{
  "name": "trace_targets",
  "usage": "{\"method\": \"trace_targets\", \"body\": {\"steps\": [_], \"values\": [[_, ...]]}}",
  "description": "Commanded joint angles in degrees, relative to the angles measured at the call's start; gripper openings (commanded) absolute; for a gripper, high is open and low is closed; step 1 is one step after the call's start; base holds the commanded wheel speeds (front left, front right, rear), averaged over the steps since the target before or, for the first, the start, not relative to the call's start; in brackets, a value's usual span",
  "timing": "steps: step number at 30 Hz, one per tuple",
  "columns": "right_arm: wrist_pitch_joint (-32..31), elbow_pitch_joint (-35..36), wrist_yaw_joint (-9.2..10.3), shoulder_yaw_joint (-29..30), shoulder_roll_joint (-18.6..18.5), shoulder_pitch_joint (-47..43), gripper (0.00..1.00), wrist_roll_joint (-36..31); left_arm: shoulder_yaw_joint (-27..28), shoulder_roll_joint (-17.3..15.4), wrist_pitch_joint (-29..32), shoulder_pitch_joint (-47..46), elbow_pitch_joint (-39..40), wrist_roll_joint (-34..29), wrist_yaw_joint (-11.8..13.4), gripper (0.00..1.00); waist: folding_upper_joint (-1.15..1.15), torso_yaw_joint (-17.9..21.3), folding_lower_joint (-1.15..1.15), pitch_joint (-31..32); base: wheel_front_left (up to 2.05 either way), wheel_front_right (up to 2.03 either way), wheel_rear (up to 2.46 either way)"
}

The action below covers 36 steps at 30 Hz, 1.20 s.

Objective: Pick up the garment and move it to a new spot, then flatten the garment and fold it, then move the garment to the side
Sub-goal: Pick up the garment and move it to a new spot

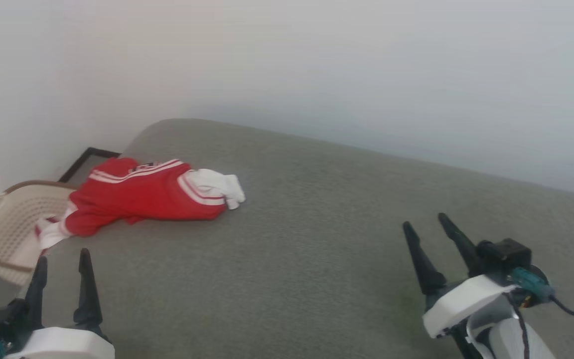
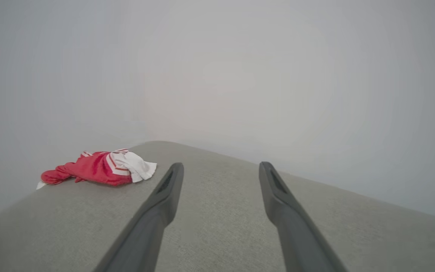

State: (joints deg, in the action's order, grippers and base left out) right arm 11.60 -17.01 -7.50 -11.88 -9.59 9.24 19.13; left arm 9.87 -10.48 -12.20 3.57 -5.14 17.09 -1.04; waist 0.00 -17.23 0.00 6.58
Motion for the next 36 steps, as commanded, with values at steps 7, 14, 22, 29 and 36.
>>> {"method": "trace_targets", "body": {"steps": [7, 14, 22, 29, 36], "values": [[1.06, -1.21, 0.02, -2.15, 0.61, 1.37, 1.0, 0.77, 0.0, -0.57, 1.31, 1.21, 1.63, 0.48, 0.41, 1.0, 0.0, -5.45, 0.0, 0.88, 0.0, 0.0, 0.0], [1.78, -2.3, 0.02, -2.32, 0.55, 1.64, 1.0, 0.99, -0.13, -0.68, 1.97, 1.86, 2.76, 1.01, 0.87, 1.0, 0.0, -7.07, 0.0, 0.44, 0.0, 0.0, 0.0], [1.9, -2.21, 0.02, -2.02, -0.34, 2.46, 1.0, 0.59, 0.04, -1.23, 3.6, -0.85, 2.83, 2.45, 0.95, 1.0, 0.0, -5.56, 0.0, -1.33, 0.0, 0.0, 0.0], [0.83, -0.11, 0.02, -1.44, -2.08, 3.26, 1.0, 0.03, 0.5, -3.25, 6.05, -5.65, 1.2, 3.61, 0.46, 1.0, 0.0, -1.63, 0.0, -5.15, 0.0, 0.0, 0.0], [-1.08, 4.26, 0.02, 0.19, -5.09, 4.96, 1.0, -0.29, 0.08, -5.57, 8.26, -14.45, -1.88, 4.56, 0.22, 1.0, 0.0, 2.45, 0.0, -12.03, 0.0, 0.0, 0.0]]}}
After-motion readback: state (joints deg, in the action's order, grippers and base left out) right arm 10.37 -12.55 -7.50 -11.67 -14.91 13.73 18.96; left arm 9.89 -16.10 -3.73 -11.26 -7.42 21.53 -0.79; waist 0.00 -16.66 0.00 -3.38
